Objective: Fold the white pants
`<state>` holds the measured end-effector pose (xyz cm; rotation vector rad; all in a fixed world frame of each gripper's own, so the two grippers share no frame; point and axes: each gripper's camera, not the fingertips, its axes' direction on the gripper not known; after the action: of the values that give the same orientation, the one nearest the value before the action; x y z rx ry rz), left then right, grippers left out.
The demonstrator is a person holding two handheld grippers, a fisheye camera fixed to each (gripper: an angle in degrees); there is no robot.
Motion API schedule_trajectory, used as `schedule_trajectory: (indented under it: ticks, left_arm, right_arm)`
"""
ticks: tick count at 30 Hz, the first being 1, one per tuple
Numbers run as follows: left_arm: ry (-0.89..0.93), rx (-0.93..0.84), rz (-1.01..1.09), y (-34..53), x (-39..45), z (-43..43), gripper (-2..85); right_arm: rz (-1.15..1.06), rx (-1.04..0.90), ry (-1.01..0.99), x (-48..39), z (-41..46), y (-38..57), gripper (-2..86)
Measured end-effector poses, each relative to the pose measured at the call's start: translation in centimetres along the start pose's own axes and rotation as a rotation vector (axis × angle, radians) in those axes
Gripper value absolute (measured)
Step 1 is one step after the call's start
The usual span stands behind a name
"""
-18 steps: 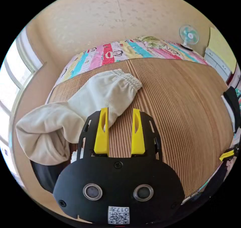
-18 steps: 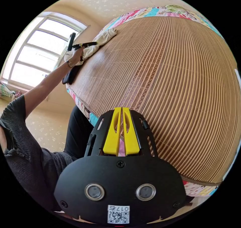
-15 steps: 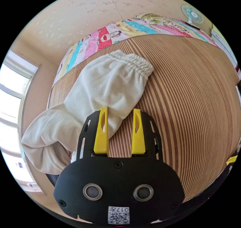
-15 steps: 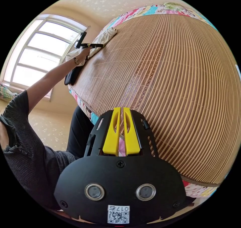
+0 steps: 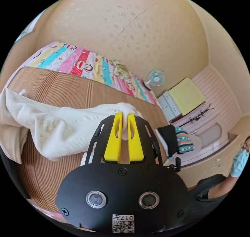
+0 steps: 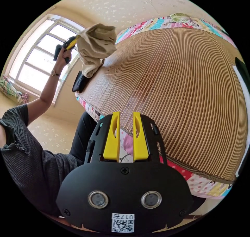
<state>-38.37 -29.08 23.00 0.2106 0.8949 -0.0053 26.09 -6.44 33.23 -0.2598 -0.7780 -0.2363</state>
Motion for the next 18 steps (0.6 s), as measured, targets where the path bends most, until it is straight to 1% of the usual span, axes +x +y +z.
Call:
schedule_trajectory:
  ticks: [1, 3, 4, 6, 8, 11, 13, 15, 17, 18]
  left_arm:
    - [0.027, 0.005, 0.035, -0.2, 1.7, -0.7, 3.8]
    - [0.100, 0.034, 0.162, -0.7, 7.9, -3.8, 3.9]
    - [0.147, 0.034, 0.177, -0.7, 9.0, -4.4, 3.9]
    - [0.414, 0.040, 0.213, -0.2, 11.6, -6.5, 3.9]
    - [0.525, 0.058, 0.225, 0.5, 12.4, -7.8, 4.0]
    - [0.506, 0.039, 0.199, 2.4, 12.0, -8.7, 4.0]
    - [0.521, -0.025, 0.196, 3.7, 11.1, -8.0, 4.0]
    - [0.605, -0.084, 0.154, 5.8, 9.4, -6.6, 4.0]
    - [0.683, -0.104, 0.119, 7.3, 8.5, -5.6, 3.9]
    - [0.719, -0.104, 0.098, 8.1, 8.1, -5.3, 3.9]
  right_arm:
    - [-0.022, 0.033, -0.010, -1.1, -1.3, 0.3, 8.9]
    - [-0.066, 0.096, 0.005, -3.3, -3.8, 0.8, 9.8]
    - [-0.097, 0.147, 0.022, -4.9, -5.6, 1.4, 10.3]
    - [-0.144, 0.226, 0.040, -7.3, -8.6, 2.5, 10.9]
    - [-0.206, 0.345, 0.066, -10.5, -12.8, 4.7, 11.8]
    - [-0.311, 0.497, 0.114, -14.7, -18.1, 7.3, 12.6]
    - [-0.388, 0.520, 0.153, -17.4, -20.8, 7.8, 12.9]
    - [-0.493, 0.490, 0.164, -20.5, -22.6, 7.6, 13.7]
    - [-0.697, 0.411, 0.150, -25.1, -23.0, 7.8, 15.3]
    - [-0.733, 0.379, 0.171, -26.3, -22.6, 7.8, 15.7]
